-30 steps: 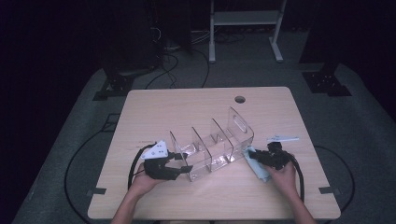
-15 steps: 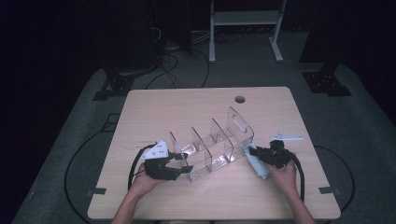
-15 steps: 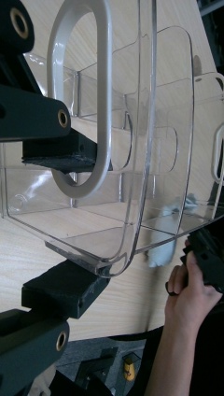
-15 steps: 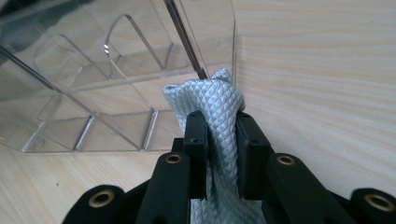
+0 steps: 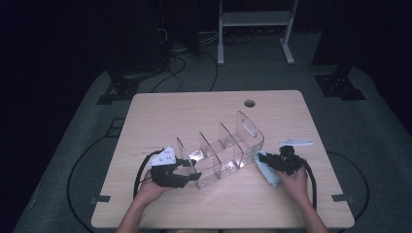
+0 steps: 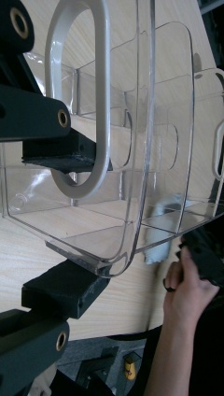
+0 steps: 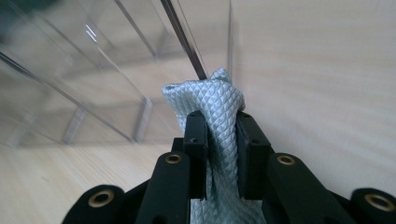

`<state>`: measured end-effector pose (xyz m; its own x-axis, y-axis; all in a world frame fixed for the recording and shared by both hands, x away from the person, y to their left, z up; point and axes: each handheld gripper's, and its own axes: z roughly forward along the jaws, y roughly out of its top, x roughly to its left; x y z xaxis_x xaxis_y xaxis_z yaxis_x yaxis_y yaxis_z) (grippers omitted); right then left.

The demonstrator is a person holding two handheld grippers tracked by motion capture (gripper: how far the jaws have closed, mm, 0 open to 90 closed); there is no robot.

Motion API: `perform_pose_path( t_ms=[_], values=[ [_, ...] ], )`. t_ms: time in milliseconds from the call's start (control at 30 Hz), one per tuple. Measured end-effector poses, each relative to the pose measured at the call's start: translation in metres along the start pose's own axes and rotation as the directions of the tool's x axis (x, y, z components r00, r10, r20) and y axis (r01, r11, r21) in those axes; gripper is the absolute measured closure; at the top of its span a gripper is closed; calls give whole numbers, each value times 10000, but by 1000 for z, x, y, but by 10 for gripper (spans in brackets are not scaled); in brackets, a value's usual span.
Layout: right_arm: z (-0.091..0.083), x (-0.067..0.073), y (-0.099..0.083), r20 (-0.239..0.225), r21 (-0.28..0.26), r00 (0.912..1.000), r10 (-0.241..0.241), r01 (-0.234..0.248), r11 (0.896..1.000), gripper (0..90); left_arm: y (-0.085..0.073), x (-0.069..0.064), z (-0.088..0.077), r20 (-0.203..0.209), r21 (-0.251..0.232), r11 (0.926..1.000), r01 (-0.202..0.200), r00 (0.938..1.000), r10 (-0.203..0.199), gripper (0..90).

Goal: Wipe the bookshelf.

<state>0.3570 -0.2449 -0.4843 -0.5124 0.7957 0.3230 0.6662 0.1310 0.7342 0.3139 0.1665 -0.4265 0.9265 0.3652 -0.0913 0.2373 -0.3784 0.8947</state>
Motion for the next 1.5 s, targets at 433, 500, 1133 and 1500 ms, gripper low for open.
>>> perform_pose_path(
  t_ms=[433,500,1133,1500],
  values=[
    [-3,0,1,-62,24,10000,-12,12,10000,766,0,0,0,23,-1,10000,-6,10000,6,460],
    [-11,2,4,-216,-293,9997,-109,103,9995,767,0,0,0,25,-29,10000,14,10000,-14,461],
    [-42,15,15,-122,-1079,9963,-852,834,9907,772,1,-1,1,0,-17,10000,13,10000,-13,461],
    [-31,36,19,-714,-1028,9883,-1344,1268,9866,772,1,-1,2,40,7,10000,4,10000,-4,461]
  ],
)
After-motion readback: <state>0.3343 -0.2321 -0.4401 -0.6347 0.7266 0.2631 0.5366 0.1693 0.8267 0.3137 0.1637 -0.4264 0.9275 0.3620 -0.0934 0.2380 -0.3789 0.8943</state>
